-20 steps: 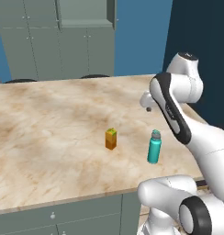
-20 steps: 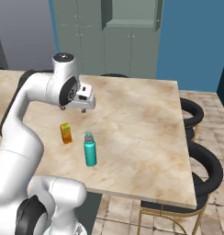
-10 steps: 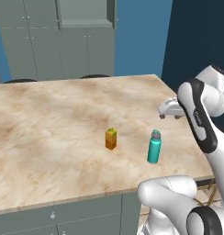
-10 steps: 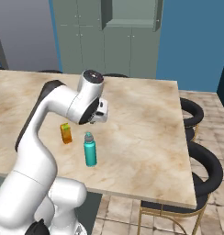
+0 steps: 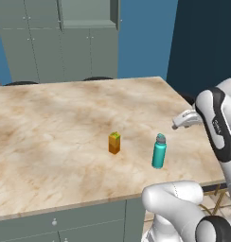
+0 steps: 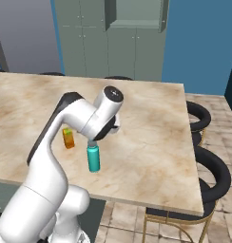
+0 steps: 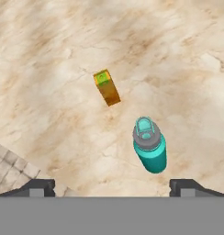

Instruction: Pick the water bottle, boxed drink from the counter and place them in the open cabinet.

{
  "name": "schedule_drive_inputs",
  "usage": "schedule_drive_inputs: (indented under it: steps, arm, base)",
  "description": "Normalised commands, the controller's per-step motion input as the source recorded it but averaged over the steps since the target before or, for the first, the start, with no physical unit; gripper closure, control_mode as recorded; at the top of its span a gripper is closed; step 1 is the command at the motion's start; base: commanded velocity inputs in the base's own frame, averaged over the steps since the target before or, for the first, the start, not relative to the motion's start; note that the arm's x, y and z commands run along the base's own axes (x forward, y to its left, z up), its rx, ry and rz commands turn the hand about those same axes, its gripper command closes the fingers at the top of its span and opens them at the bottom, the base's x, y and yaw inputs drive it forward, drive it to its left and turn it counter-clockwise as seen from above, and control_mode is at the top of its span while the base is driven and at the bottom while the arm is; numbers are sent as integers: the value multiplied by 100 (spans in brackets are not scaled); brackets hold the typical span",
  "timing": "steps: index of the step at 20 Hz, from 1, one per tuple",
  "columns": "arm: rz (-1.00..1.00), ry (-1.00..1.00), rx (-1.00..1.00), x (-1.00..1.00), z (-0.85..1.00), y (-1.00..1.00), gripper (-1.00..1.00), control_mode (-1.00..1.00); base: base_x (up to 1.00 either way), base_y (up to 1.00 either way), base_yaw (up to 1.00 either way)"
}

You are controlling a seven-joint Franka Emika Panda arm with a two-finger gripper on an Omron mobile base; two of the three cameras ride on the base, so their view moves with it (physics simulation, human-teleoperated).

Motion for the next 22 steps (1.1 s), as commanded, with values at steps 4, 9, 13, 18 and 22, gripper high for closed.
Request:
schedule_drive_inputs:
  steps: [4, 9, 13, 18, 22]
  arm:
    - [9, 2, 0, -5, -25, -4, -100, -100]
    - [9, -5, -3, -3, -34, 0, -100, -100]
    - [3, -1, -4, 0, -38, 0, -100, -100]
    - [5, -13, -6, -1, -39, -1, -100, -100]
    - [10, -34, 0, -19, -35, -8, -100, -100]
  base:
    - [0, 0, 0]
    - [0, 0, 0]
    - [0, 0, 0]
    - [0, 0, 0]
    - [0, 0, 0]
